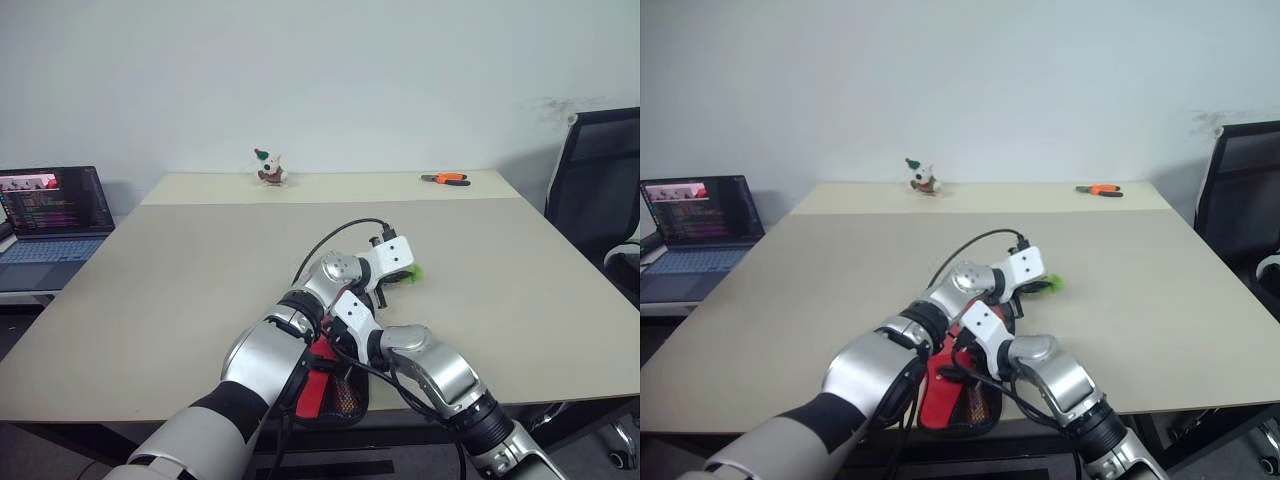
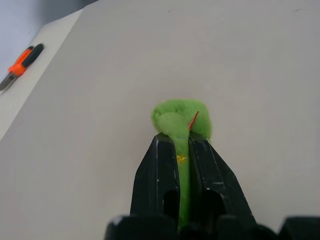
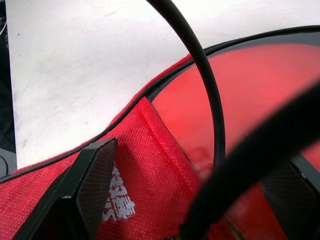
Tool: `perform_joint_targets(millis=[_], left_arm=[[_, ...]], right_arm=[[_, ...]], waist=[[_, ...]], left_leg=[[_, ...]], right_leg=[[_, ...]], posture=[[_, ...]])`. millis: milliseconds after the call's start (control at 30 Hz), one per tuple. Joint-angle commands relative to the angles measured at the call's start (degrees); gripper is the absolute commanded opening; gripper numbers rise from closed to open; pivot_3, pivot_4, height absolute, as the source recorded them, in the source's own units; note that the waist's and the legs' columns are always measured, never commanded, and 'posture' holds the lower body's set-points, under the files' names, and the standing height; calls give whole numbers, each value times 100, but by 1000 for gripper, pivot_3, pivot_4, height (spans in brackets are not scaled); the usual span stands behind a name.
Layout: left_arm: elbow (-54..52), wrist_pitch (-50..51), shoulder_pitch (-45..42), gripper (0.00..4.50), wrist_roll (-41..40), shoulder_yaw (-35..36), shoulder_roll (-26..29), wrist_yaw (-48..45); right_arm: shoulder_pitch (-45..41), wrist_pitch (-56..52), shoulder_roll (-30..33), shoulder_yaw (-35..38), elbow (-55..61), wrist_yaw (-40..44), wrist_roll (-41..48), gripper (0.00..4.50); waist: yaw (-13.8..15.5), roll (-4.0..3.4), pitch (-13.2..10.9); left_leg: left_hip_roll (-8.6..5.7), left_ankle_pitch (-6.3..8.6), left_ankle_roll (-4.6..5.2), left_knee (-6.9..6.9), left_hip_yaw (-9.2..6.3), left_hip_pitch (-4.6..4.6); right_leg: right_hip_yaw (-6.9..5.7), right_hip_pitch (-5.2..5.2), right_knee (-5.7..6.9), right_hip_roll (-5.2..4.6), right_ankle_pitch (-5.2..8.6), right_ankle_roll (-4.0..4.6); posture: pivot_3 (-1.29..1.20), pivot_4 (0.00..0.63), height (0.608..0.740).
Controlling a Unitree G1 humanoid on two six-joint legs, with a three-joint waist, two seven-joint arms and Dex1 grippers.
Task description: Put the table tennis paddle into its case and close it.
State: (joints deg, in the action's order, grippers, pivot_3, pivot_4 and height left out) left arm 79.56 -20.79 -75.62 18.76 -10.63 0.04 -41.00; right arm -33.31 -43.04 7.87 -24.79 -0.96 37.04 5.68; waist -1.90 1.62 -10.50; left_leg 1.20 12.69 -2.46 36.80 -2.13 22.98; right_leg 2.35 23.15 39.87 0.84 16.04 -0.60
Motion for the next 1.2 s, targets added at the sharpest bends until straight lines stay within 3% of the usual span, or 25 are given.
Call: perform_joint_targets(millis=[33,100,333,600,867,1000,1200], left_arm=[[-287,-72,-151,22,-129,57,-303,-44],[-279,-7,-156,22,-151,94,-237,-30],[-321,595,-238,2314,-658,694,122,-79],[-570,1161,-358,2314,-1365,1364,742,-427],[-1295,1752,225,2314,-2330,2023,1728,-1519],[-2261,2416,1035,2314,-2783,2086,2088,-2217],[-4314,3793,2389,2314,-3345,1853,2258,-2690]], right_arm=[[121,-401,-66,-288,-723,-45,-124,4500],[98,-385,-87,-284,-756,-40,-130,4500],[-170,-294,-269,-153,-1026,-41,-100,4500],[-476,-105,-500,151,-1357,-92,-29,4500],[-693,-490,-751,933,-592,-97,598,4500],[-719,-861,-562,1216,192,-3,972,4500],[-425,-1356,215,1466,1352,434,1650,4500]], waist=[[-2,0,0],[-8,0,0],[-92,-3,11],[-161,-3,10],[-162,-5,7],[-156,-8,4],[-113,-8,1]], left_leg=[[0,0,0,0,0,0],[1,0,0,0,0,-1],[6,0,0,1,1,-8],[16,0,1,0,0,-8],[21,0,0,-8,0,-3],[32,0,0,-10,-4,5],[43,3,-5,-14,-34,37]], right_leg=[[0,0,0,0,0,0],[0,0,1,1,0,0],[1,-3,3,5,0,0],[1,1,7,13,0,0],[0,7,2,12,0,1],[0,15,2,9,-1,2],[-5,23,-16,3,-4,21]], posture=[[0,150,740],[0,150,740],[0,150,740],[0,150,740],[0,150,740],[0,150,740],[0,150,740]])
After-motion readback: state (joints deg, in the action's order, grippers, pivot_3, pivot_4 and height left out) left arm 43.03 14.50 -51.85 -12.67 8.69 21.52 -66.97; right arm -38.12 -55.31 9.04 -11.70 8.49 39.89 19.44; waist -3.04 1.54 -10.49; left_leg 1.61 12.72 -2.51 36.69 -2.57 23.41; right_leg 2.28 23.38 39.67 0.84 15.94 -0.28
